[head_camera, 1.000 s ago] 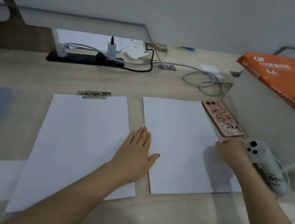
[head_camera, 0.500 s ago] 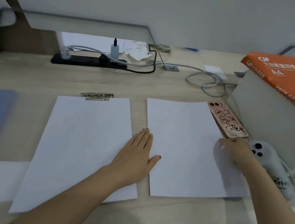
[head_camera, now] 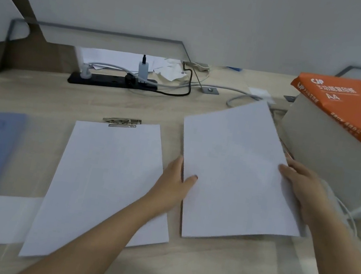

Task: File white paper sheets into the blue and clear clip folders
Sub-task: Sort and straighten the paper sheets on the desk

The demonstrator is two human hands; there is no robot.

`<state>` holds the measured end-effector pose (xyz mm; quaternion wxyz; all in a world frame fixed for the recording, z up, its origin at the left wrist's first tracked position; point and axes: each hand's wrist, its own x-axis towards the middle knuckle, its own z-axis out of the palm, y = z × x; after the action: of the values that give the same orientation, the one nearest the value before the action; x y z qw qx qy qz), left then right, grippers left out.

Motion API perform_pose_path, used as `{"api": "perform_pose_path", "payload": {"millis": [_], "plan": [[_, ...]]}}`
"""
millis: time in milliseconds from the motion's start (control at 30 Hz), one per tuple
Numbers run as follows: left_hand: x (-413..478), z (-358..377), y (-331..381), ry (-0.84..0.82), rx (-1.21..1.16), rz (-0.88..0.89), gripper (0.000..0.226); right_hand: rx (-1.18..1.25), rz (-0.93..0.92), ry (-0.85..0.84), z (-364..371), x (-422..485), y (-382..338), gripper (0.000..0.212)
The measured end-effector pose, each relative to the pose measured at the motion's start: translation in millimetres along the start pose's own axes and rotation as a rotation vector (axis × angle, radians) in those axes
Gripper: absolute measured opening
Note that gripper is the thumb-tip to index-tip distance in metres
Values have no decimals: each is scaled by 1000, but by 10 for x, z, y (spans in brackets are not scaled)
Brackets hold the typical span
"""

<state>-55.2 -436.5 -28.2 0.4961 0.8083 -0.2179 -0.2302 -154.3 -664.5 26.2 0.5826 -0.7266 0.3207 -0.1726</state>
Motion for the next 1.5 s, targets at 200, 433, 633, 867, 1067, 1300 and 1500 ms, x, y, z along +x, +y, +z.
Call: {"api": "perform_pose_path", "payload": {"millis": [200,433,633,867,1067,1300,1500], "plan": [[-94,-428,423,88,-656,-91,42,229,-90,-82,201,-262,-441,17],[-548,-1258,222,332,-523,-35,22,350,-73,-362,1027,-547,-656,25],[-1025,-1935,-258,505,-453,-15,15,332,-29,-513,1894,-920,-660,29],[-1631,-2719,-883,754,-272,-173,12,258,51,-580,2913,-1440,-548,25],[-2047,-3367,-1316,1056,26,-217,23,190,104,-605,3468,-1672,-485,24],[-1937,-3820,-1612,708,60,-486,29,126,141,-595,3834,-1804,-440,19],[-1825,-3869,-1549,636,-18,-589,28,75,144,-572,3993,-1872,-397,29]]}}
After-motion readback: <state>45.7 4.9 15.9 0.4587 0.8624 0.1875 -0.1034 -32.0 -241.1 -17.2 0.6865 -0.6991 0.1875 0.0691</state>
